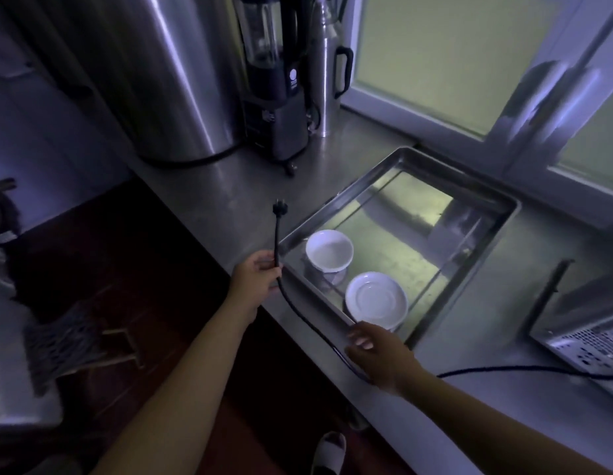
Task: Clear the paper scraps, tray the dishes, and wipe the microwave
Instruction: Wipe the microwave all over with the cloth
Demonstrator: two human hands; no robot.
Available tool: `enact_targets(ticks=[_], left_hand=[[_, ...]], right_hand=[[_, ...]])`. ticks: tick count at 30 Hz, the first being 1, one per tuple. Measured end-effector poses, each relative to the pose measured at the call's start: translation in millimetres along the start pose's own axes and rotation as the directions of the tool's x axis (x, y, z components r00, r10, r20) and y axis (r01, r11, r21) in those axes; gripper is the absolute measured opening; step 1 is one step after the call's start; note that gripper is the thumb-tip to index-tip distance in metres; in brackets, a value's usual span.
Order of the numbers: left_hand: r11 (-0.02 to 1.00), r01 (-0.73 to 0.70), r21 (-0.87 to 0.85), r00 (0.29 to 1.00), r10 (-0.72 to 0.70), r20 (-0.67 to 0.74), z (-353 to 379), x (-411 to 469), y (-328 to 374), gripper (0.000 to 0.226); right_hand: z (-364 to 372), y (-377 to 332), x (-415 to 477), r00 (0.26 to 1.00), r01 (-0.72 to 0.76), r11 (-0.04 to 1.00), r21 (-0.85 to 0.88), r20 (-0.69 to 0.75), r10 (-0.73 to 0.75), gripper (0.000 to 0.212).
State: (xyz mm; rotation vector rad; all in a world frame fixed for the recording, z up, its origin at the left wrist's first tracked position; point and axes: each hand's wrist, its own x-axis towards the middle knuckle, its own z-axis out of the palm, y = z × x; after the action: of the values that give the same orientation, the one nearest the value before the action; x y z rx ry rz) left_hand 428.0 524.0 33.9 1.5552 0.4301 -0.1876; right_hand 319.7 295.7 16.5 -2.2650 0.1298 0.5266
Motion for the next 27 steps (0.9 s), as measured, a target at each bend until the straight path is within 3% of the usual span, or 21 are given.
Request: enact_targets(ticks=[4, 7, 11, 19, 21, 23, 25, 27], left_hand=[[0.997, 0.069, 0.026, 0.992, -0.065, -0.105, -13, 73, -8, 0.021], [0.983, 0.175, 0.049, 0.979, -0.168, -0.119, -9, 110, -18, 0.019], [0.962, 0.213, 0.171, 0.972, -0.191, -0.138, -1, 135, -35, 0.022], [0.969, 0.198, 0.15, 0.972, -0.175, -0.154, 5, 126, -47, 0.029], [0.975, 0.138, 0.175, 0.971, -0.099, -0.216, 4, 116, -42, 0.027], [0.959, 0.005, 0.283, 0.97, 0.065, -0.236, 10, 99, -32, 0.019], [0.942, -0.128, 0.31, 0.98, 0.169, -0.107, 32, 74, -16, 0.016], [0.943, -0.224, 0.247, 0.973, 0.203, 0.107, 66, 44, -7, 0.021]], right_hand=[[-16, 26, 9, 0.995, -0.068, 0.981, -0.181, -0.079, 0.055, 0.018], [-27, 32, 14, 0.984, -0.078, 0.984, -0.161, -0.171, 0.049, 0.017], [-33, 33, 18, 0.964, -0.007, 0.977, -0.213, -0.261, -0.049, 0.017], [-33, 36, 12, 0.962, -0.035, 0.996, -0.077, -0.272, 0.013, 0.017], [-37, 37, 4, 0.959, -0.048, 0.999, 0.0, -0.28, 0.046, 0.02], [-43, 40, -6, 0.951, -0.049, 0.996, 0.071, -0.302, 0.068, 0.021], [-52, 46, -19, 0.927, -0.041, 0.99, 0.132, -0.366, 0.087, 0.019], [-63, 54, -34, 0.908, -0.035, 0.982, 0.184, -0.406, 0.108, 0.018]])
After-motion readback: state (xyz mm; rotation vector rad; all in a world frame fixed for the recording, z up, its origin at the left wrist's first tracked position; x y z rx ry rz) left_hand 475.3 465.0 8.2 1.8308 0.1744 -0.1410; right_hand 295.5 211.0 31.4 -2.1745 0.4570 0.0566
